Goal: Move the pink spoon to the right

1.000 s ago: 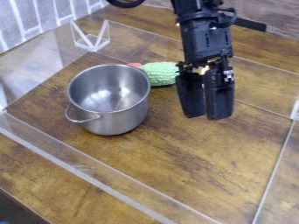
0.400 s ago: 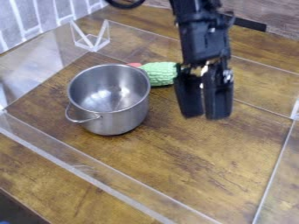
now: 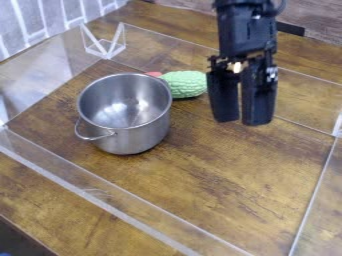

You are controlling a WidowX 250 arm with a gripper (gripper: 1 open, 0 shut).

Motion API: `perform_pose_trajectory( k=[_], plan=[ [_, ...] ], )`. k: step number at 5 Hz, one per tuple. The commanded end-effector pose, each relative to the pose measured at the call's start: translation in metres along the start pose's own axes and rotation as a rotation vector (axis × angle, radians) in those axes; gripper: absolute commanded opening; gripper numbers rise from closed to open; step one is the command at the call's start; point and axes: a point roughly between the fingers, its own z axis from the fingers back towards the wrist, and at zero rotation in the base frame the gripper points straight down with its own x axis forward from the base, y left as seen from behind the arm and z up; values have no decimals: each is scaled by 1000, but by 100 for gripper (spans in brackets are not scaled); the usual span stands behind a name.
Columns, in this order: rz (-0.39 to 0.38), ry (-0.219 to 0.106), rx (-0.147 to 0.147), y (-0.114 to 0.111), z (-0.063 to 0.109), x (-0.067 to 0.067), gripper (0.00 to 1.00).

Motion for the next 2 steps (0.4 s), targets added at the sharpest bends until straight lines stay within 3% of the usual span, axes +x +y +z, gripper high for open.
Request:
perform_pose_trajectory(
  k=[1,2],
  plan=[
    [-11,-70,61,-14,30,-16,100],
    [-36,-54,75,-5,28,-10,100]
  ],
)
